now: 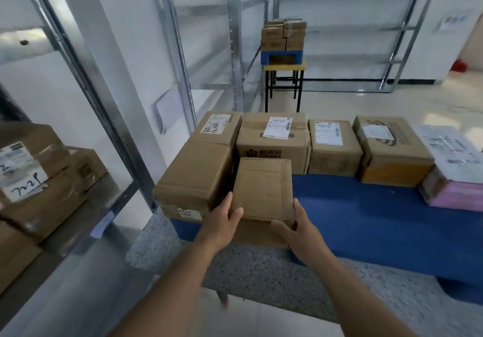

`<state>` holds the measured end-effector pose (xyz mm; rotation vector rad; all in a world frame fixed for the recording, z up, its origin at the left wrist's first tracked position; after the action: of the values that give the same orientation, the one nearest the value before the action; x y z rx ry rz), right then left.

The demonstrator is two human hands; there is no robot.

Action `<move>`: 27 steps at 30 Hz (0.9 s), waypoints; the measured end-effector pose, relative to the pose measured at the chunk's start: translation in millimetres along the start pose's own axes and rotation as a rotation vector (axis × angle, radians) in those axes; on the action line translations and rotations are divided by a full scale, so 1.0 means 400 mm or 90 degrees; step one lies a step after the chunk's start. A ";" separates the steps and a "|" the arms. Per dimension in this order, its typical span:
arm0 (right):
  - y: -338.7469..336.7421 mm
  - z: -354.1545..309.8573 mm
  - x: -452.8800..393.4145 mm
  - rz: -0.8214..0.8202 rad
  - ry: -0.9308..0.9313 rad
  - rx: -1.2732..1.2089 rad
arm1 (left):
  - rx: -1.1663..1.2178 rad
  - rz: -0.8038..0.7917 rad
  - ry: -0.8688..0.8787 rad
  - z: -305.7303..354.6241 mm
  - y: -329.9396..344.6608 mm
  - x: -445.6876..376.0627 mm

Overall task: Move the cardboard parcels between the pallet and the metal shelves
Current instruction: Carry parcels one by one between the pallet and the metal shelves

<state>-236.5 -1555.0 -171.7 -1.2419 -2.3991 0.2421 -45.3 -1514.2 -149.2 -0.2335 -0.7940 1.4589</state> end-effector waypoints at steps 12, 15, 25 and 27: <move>0.025 -0.039 -0.091 0.031 -0.014 0.031 | -0.313 0.244 -0.007 -0.013 -0.170 -0.015; 0.037 -0.051 -0.109 0.035 -0.019 0.030 | -0.294 0.252 0.013 -0.019 -0.179 -0.015; 0.040 -0.068 -0.124 0.026 0.003 0.069 | -0.280 0.210 0.002 -0.016 -0.178 -0.008; 0.030 -0.083 -0.116 0.036 0.008 0.094 | -0.251 0.211 0.007 -0.010 -0.176 0.008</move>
<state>-189.3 -1587.0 -159.5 -1.2415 -2.2919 0.4184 12.7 -1519.8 -109.3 -0.6996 -1.0682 1.5952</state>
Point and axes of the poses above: each hand's wrist, its own x-axis away from the middle knuckle, its own y-axis out of the palm, z = x × y, the point moved 6 cm from there along -x, towards the middle knuckle, and after that the axes turned 14 degrees about -z, right-handed, at the moved point
